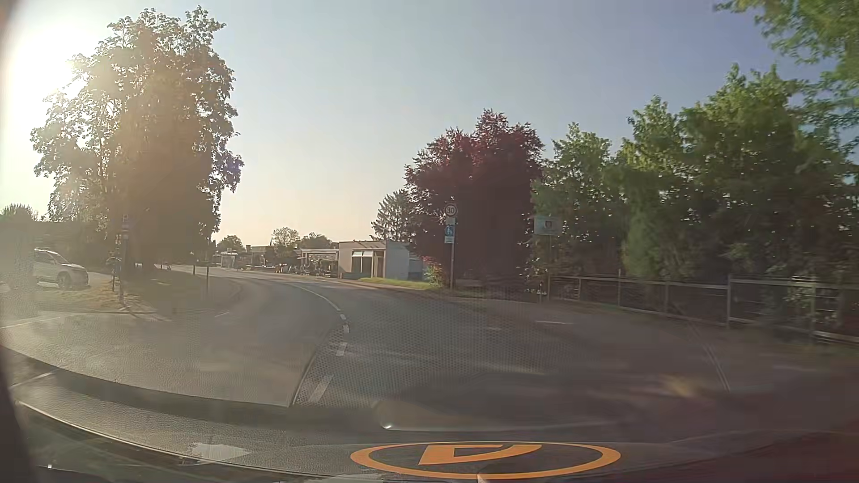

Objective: Follow the waypoints while adhering to traffic rules and regulations

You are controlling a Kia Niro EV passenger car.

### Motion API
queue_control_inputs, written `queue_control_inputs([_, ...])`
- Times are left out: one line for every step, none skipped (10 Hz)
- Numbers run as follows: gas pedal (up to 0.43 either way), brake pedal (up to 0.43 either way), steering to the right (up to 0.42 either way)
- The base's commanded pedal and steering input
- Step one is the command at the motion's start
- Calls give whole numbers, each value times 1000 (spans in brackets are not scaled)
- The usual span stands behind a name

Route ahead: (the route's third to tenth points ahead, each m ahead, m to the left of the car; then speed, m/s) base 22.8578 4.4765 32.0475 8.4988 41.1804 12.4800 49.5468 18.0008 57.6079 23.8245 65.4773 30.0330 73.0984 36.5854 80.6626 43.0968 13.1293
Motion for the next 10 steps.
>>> queue_control_inputs([130, 0, -65])
queue_control_inputs([130, 0, -65])
queue_control_inputs([130, 0, -65])
queue_control_inputs([130, 0, -65])
queue_control_inputs([130, 0, -65])
queue_control_inputs([130, 0, -65])
queue_control_inputs([130, 0, -65])
queue_control_inputs([130, 0, -65])
queue_control_inputs([138, 0, -65])
queue_control_inputs([150, 0, -65])
